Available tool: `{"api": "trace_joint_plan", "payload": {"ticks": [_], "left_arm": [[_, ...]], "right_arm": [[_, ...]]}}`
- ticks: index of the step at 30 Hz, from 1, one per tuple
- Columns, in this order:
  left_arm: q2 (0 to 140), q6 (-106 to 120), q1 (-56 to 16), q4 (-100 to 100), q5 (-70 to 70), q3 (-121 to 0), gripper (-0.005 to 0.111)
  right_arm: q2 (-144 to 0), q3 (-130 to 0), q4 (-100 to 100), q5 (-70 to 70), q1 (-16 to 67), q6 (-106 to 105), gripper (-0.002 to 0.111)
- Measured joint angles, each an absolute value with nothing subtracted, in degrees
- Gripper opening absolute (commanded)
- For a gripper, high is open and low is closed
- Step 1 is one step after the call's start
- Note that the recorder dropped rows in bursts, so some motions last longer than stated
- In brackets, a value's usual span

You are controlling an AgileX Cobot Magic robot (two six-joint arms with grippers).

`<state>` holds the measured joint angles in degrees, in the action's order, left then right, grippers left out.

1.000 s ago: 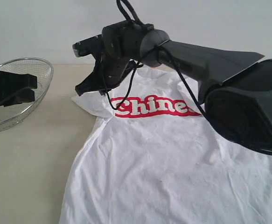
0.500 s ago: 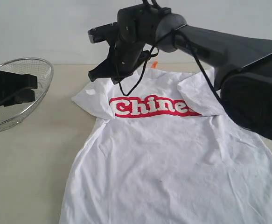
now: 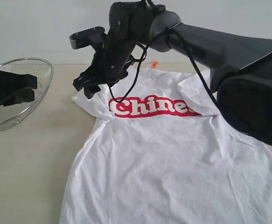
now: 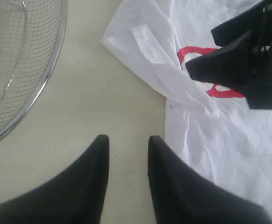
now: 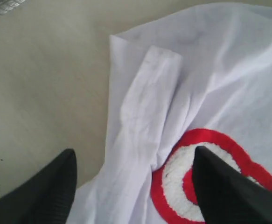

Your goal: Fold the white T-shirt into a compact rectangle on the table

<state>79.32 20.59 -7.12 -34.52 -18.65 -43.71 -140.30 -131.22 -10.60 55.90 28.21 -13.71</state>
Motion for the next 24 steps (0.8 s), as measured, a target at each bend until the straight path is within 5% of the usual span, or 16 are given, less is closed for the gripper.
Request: {"api": "trace_joint_plan", "payload": {"ticks": [11,16,24], "left_arm": [[79.3,20.6,-7.1,-34.5,-18.6,-43.7,0.028],[79.3,20.7,-7.1,-34.5,-18.6,-43.7,0.028],[79.3,20.8,-7.1,-34.5,-18.6,-43.7,0.028]], "right_arm": [[-144.6,-131.2,-5.3,52.5,30.6,-9.6,0.056],[-146.3,-131.2,-4.2,51.9,30.6,-8.2,0.025],[-146.3,-131.2,-3.4,51.6,30.6,-7.0,0.009]]}}
